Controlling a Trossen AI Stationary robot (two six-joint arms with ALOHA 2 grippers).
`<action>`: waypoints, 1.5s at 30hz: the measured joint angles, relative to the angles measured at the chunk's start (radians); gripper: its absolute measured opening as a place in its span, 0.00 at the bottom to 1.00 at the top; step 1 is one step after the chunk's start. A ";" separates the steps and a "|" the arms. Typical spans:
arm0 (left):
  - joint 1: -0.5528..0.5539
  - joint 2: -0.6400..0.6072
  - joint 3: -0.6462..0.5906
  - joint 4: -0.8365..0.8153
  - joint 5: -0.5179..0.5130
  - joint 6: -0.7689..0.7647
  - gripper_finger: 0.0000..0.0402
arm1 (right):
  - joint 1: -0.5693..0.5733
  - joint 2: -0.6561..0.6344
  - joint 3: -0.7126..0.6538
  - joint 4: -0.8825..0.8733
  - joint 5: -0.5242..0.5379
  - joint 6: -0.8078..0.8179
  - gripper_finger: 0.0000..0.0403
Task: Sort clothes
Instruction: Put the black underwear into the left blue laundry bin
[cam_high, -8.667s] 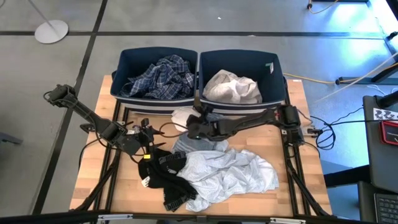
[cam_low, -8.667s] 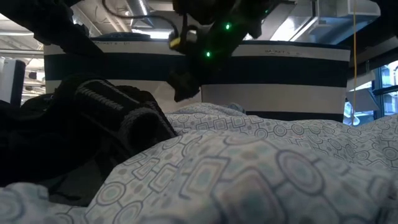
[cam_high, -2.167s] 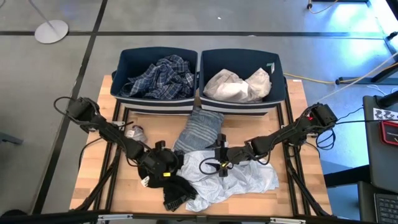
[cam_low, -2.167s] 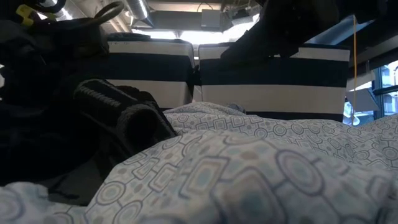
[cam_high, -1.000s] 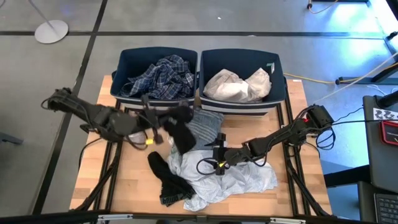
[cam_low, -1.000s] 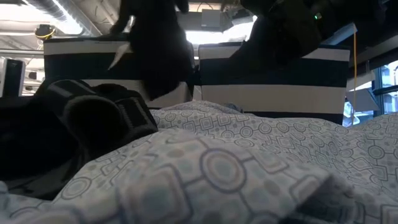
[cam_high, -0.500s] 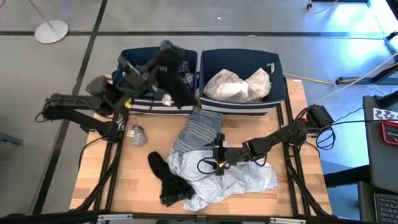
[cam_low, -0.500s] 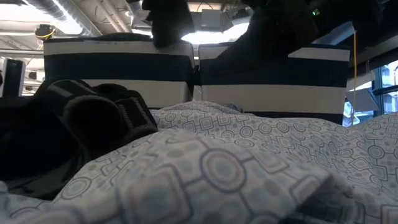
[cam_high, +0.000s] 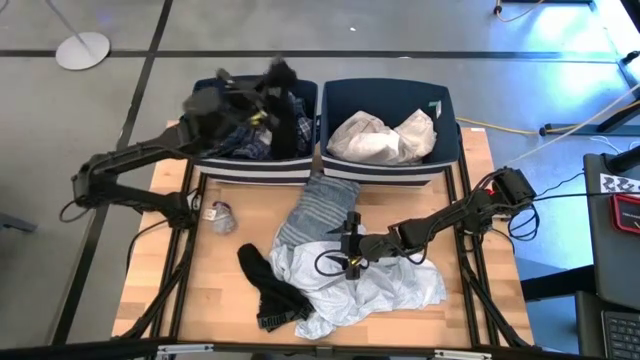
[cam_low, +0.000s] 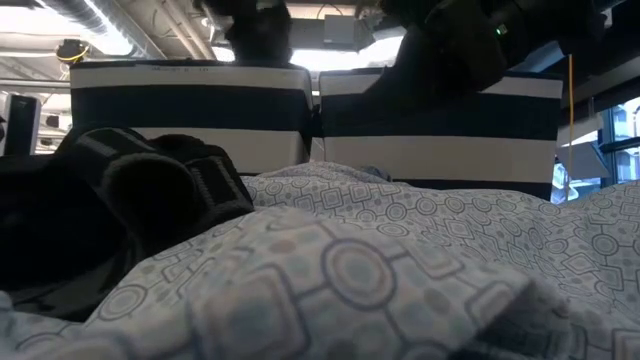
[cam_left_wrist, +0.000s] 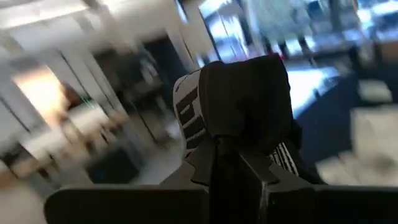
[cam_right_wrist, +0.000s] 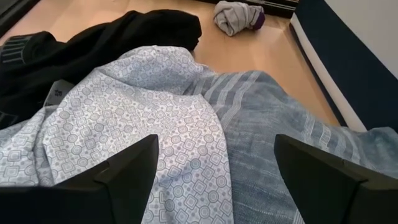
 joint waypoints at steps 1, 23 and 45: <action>0.008 0.018 0.000 -0.044 0.007 -0.047 0.07 | 0.000 0.000 0.000 -0.001 0.000 0.000 0.80; 0.047 0.195 0.135 -0.617 0.084 -0.397 0.41 | 0.000 0.000 0.000 -0.002 0.000 0.014 0.80; -0.463 0.122 0.372 -1.065 0.185 -0.630 0.51 | 0.000 0.000 0.000 -0.020 0.000 0.062 0.80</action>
